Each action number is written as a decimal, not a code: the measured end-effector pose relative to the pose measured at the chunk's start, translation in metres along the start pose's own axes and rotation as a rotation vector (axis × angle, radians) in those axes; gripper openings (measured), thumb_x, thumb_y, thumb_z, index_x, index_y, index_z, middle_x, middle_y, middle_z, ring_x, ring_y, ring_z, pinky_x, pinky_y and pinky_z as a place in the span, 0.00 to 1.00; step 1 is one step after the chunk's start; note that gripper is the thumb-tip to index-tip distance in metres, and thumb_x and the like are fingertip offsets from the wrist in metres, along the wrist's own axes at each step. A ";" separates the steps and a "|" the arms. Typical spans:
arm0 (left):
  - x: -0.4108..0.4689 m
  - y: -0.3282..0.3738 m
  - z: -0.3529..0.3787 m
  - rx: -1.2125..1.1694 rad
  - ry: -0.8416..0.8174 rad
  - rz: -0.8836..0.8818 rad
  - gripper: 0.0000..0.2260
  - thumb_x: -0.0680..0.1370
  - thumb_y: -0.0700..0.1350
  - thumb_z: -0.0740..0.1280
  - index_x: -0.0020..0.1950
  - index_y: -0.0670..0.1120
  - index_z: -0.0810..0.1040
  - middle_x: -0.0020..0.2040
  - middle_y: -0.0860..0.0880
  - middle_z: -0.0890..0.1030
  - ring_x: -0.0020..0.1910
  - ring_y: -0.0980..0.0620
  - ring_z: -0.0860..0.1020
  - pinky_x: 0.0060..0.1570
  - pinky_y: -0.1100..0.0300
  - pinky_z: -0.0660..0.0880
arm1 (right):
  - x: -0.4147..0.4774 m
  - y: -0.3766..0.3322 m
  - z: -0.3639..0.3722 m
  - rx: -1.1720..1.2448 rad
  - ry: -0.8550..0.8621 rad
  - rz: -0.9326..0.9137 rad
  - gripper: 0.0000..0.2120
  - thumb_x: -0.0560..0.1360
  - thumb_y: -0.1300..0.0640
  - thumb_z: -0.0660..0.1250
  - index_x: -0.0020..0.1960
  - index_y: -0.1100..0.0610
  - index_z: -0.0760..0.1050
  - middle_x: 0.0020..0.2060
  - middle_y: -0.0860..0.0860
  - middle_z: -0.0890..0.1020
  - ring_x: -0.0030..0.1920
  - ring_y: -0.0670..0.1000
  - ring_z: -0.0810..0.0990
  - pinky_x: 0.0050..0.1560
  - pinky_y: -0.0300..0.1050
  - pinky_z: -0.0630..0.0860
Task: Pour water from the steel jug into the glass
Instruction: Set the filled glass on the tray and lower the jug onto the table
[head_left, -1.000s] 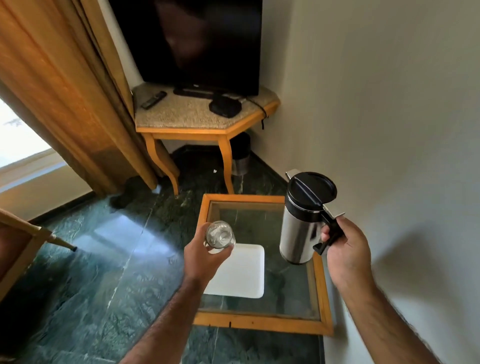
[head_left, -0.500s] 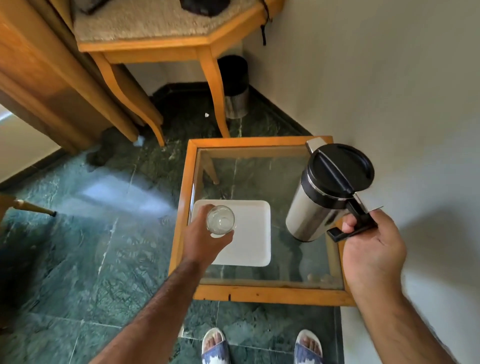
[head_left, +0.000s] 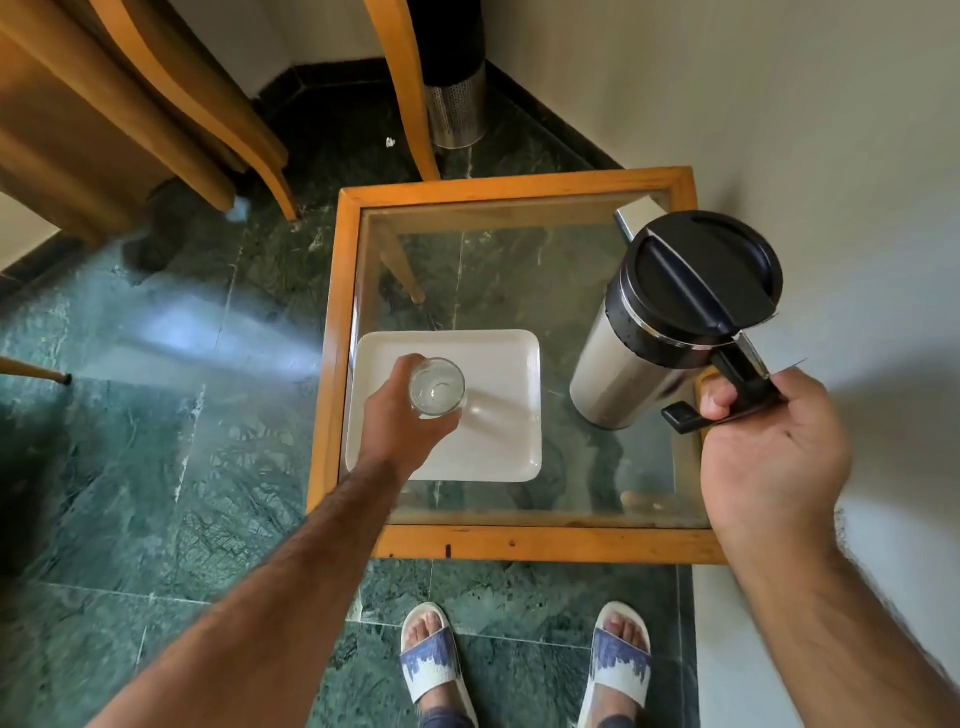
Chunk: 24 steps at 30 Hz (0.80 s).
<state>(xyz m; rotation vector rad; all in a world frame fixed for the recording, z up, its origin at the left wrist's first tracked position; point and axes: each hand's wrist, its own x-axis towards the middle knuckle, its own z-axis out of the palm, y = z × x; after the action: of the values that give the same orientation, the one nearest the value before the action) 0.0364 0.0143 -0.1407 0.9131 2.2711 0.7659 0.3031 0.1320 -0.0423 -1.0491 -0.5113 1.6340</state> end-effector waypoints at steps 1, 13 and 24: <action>0.001 0.000 0.001 -0.009 0.004 -0.009 0.31 0.67 0.45 0.83 0.66 0.51 0.74 0.56 0.54 0.80 0.54 0.51 0.78 0.41 0.72 0.69 | 0.000 0.000 0.000 -0.001 -0.011 0.002 0.17 0.78 0.60 0.60 0.37 0.52 0.84 0.43 0.54 0.76 0.36 0.52 0.69 0.39 0.41 0.69; -0.002 -0.011 0.011 -0.034 0.045 -0.049 0.32 0.66 0.47 0.84 0.65 0.51 0.74 0.56 0.54 0.81 0.53 0.51 0.79 0.41 0.70 0.71 | -0.003 0.014 -0.006 -0.040 -0.034 -0.032 0.18 0.77 0.60 0.59 0.36 0.51 0.84 0.35 0.50 0.78 0.34 0.52 0.68 0.39 0.44 0.66; -0.008 -0.016 0.014 -0.016 0.046 -0.048 0.30 0.68 0.48 0.82 0.66 0.50 0.72 0.54 0.55 0.80 0.51 0.52 0.79 0.40 0.70 0.71 | -0.014 0.024 -0.026 -0.136 -0.084 -0.049 0.22 0.80 0.60 0.56 0.35 0.51 0.83 0.32 0.46 0.79 0.34 0.50 0.70 0.41 0.44 0.68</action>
<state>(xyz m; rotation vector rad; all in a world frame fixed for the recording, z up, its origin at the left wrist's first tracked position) 0.0442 0.0031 -0.1585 0.8383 2.3152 0.7899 0.3122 0.1065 -0.0695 -1.0621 -0.7072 1.6224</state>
